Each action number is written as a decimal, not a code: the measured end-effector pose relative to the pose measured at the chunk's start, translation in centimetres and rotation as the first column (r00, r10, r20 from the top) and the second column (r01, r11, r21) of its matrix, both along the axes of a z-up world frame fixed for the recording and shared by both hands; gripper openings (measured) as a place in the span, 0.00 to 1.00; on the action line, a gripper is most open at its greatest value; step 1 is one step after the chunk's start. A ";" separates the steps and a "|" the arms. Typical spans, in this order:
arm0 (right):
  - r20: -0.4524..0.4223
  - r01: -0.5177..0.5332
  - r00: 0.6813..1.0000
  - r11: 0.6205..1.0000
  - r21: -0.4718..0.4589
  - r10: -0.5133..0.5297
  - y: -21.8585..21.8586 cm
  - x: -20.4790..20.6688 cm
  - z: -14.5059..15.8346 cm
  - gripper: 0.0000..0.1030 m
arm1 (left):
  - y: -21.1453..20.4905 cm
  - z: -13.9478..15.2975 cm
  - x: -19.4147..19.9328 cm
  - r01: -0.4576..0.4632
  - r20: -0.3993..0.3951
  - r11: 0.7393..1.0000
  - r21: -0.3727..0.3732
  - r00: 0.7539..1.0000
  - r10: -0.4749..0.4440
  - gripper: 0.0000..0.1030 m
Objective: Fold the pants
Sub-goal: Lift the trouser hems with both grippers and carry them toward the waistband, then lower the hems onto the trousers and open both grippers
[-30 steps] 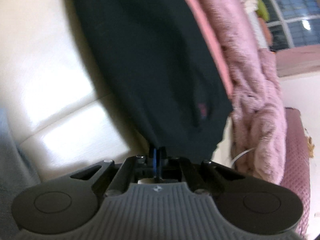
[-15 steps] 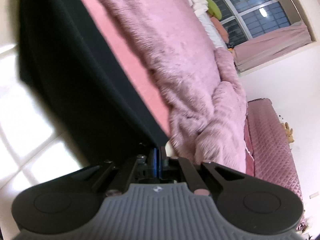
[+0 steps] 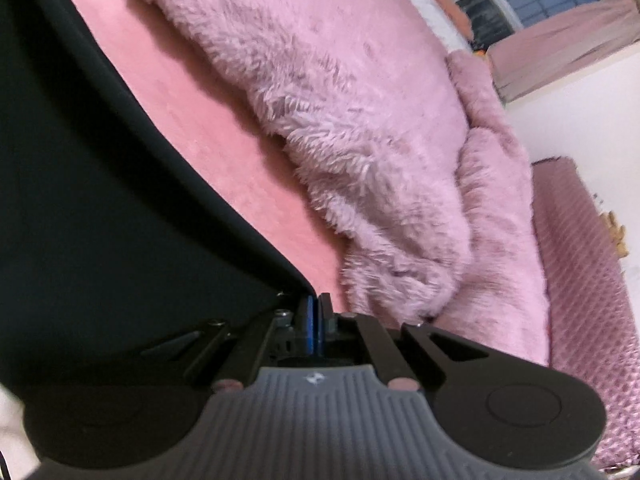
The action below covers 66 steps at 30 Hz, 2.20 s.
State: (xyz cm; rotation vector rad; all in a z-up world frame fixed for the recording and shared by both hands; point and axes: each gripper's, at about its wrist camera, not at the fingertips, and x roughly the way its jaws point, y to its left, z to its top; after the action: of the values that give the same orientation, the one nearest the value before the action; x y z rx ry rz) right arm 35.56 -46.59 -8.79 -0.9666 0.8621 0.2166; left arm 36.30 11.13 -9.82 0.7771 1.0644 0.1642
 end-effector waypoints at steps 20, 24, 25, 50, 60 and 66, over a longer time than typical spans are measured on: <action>0.024 0.038 0.999 0.996 0.078 -0.040 -0.7 1.3 -1.1 0.00 | 0.5 -0.3 1.9 0.010 0.035 1.000 -0.011 0.999 -0.010 0.01; -0.004 0.092 0.996 0.992 0.091 -0.092 -0.5 3.4 -3.4 0.00 | 0.4 -2.8 3.8 -0.023 0.010 1.000 -0.015 1.000 0.023 0.01; -0.012 0.105 0.995 0.990 0.095 -0.104 -0.4 3.7 -4.1 0.00 | 0.4 -3.3 4.0 -0.030 0.001 0.999 -0.015 1.000 0.030 0.02; -0.220 0.574 0.605 0.228 0.786 -0.765 -10.6 -12.4 -1.2 0.58 | 5.2 -1.0 -8.9 -0.349 -0.116 0.295 -0.889 0.797 0.592 0.56; -0.409 0.551 0.433 -0.123 0.826 -0.803 -13.7 -14.4 -5.3 0.53 | 6.6 -3.9 -9.1 -0.328 -0.167 0.093 -0.940 0.680 0.714 0.56; -0.455 0.504 0.419 -0.215 0.837 -0.786 -13.3 -14.0 -6.2 0.12 | 5.7 -3.9 -8.6 -0.385 -0.154 0.111 -0.916 0.593 0.790 0.06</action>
State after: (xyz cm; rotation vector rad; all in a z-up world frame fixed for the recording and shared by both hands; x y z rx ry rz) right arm 21.60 -59.85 -15.02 0.7975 0.6898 -0.3747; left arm 27.66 16.87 -13.72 -0.7915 0.8340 0.3939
